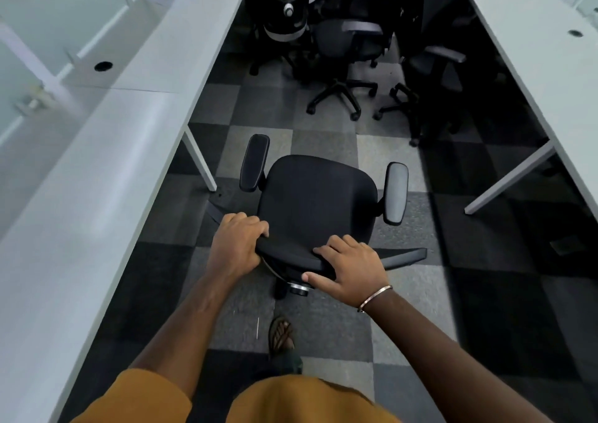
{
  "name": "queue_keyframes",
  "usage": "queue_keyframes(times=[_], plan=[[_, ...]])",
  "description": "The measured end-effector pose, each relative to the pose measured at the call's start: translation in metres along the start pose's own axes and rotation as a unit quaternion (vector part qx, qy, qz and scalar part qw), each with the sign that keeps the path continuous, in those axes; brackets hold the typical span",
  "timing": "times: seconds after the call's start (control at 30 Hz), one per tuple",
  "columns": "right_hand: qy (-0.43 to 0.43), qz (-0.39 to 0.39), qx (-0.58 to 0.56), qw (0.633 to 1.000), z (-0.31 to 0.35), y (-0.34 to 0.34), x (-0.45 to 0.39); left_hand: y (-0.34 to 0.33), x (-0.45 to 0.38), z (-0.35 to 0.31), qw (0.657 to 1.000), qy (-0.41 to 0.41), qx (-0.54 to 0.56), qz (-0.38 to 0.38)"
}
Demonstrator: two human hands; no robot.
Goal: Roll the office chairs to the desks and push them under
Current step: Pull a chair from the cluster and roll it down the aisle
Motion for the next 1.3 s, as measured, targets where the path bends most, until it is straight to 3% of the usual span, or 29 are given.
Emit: queue_keyframes(times=[0.23,0.6,0.9,1.13,1.3], plan=[[0.001,-0.041,0.042,0.998,0.022,-0.01,0.084,0.0,0.082,-0.041,0.999,0.028,-0.028,-0.024],[-0.006,-0.03,-0.053,0.998,0.058,-0.017,0.219,-0.006,0.242,-0.103,0.994,0.094,-0.011,-0.044],[0.009,-0.062,-0.056,0.996,0.141,-0.029,0.338,-0.011,0.392,-0.106,0.995,0.078,0.004,-0.062],[0.019,0.02,-0.042,0.999,0.213,-0.032,0.428,-0.006,0.514,-0.109,0.995,0.082,0.012,-0.05],[0.055,0.093,0.077,0.991,0.226,-0.038,0.472,-0.005,0.595,-0.118,0.995,0.09,0.01,-0.048]])
Point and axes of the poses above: each hand's wrist, its own x-axis away from the middle knuckle, its own y-axis out of the back of the hand, z = x × y, the point moved 5 cm from there along -x, towards the middle knuckle, and after that the axes turned 7 degrees about -y, right-handed, at the moved point
